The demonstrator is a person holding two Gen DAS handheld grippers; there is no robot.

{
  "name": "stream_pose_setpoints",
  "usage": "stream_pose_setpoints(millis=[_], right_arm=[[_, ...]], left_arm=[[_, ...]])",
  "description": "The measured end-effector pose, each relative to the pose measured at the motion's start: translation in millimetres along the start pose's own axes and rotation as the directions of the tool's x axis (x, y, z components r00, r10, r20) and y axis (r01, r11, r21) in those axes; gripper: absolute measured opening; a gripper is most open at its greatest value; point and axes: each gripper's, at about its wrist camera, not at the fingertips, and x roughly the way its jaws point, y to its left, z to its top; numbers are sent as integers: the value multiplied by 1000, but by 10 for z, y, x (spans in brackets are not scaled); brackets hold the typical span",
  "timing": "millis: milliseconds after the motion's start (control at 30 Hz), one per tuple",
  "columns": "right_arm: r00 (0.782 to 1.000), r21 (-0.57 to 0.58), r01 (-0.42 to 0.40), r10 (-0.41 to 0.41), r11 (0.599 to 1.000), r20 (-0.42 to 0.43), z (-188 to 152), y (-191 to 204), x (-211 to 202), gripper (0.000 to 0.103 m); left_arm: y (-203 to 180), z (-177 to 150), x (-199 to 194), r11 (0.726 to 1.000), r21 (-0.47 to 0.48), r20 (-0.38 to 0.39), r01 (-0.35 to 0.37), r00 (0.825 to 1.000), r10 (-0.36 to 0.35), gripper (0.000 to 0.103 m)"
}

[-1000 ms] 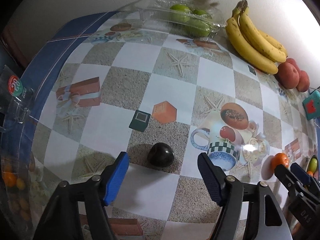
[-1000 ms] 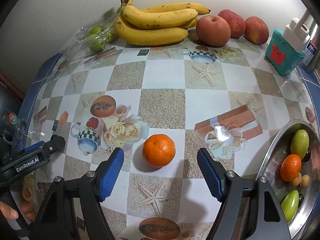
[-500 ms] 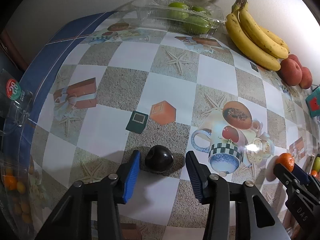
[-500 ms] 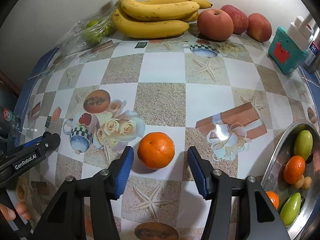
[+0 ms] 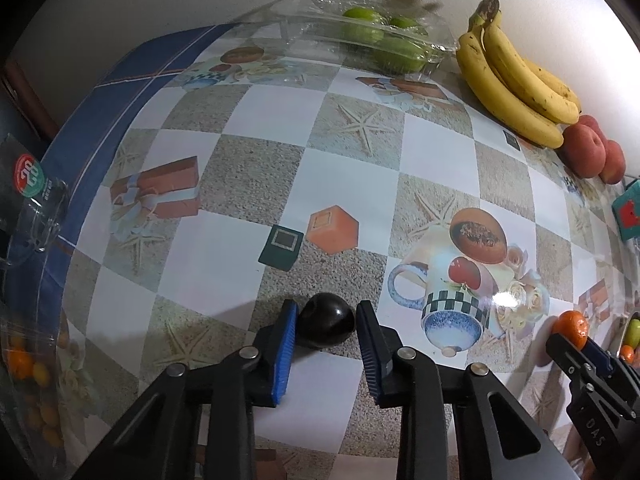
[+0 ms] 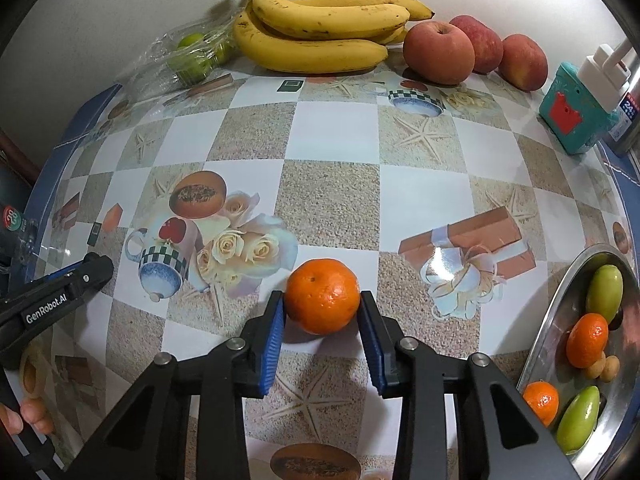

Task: Organize fruits
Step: 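Close the right tool on an orange while the left tool grasps a dark plum, then carry the orange and dark plum over the basin with both tools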

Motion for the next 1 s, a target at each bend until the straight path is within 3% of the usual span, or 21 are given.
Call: stream_pose_setpoints(millis=[700,1000], right_arm=[[1000,24,-10,10,1000,-9,-14,-53,-4,37],[999,55,-29,27,998,35,6,-152,-253,36]], left_arm=[[62,28,-105,1000,-19,18,2,1000,-2,30],[2,44,-272,1000,-10,50,4,999,-3,30]])
